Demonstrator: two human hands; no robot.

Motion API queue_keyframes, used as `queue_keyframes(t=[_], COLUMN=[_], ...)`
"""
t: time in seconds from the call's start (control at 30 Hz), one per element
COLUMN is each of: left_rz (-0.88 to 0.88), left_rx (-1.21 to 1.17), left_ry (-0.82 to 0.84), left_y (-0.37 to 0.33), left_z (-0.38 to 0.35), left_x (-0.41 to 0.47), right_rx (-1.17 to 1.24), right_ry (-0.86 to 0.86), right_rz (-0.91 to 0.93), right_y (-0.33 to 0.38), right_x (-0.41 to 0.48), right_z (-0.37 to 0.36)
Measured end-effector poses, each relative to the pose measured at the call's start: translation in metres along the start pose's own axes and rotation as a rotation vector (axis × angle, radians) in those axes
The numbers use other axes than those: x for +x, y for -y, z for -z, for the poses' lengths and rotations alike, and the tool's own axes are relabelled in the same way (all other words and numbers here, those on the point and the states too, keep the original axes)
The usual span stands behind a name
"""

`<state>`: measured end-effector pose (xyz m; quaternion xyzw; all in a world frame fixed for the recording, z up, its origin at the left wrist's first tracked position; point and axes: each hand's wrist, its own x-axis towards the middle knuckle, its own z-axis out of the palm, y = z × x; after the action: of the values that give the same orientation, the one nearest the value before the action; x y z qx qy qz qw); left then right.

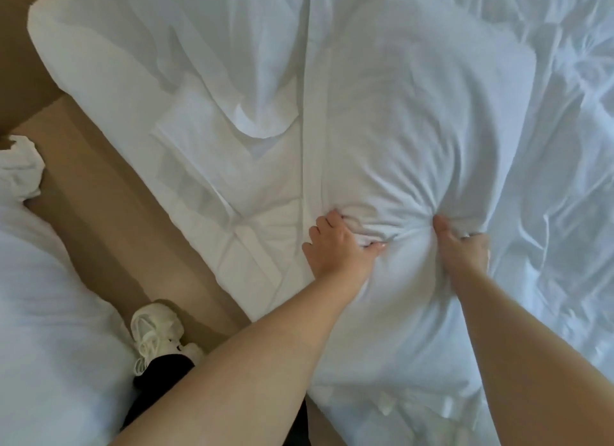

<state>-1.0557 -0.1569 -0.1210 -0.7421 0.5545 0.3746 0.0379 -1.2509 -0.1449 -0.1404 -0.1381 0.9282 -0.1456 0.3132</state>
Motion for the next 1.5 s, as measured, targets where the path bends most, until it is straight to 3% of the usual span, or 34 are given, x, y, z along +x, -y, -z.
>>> queue_keyframes(t=[0.2, 0.53, 0.8, 1.13, 1.5], left_rz=[-0.202, -0.236, -0.143, 0.091, 0.428], left_rx=[0.058, -0.125, -0.164, -0.387, -0.639], left_ry=[0.128, -0.081, -0.172, -0.667, -1.225], left_y=[0.025, 0.096, 0.195, 0.303, 0.452], left_z=[0.04, 0.184, 0.3, 0.408, 0.52], left_x=[0.002, -0.067, -0.183, -0.33, -0.388], right_rx=[0.016, 0.596, 0.682, 0.487, 0.19], right_ry=[-0.069, -0.05, 0.139, 0.703, 1.101], right_rz=[0.178, 0.249, 0.325, 0.746, 1.09], right_y=[0.012, 0.05, 0.073, 0.158, 0.268], right_x=[-0.041, -0.259, -0.445, -0.612, -0.828], right_z=[0.026, 0.064, 0.094, 0.111, -0.013])
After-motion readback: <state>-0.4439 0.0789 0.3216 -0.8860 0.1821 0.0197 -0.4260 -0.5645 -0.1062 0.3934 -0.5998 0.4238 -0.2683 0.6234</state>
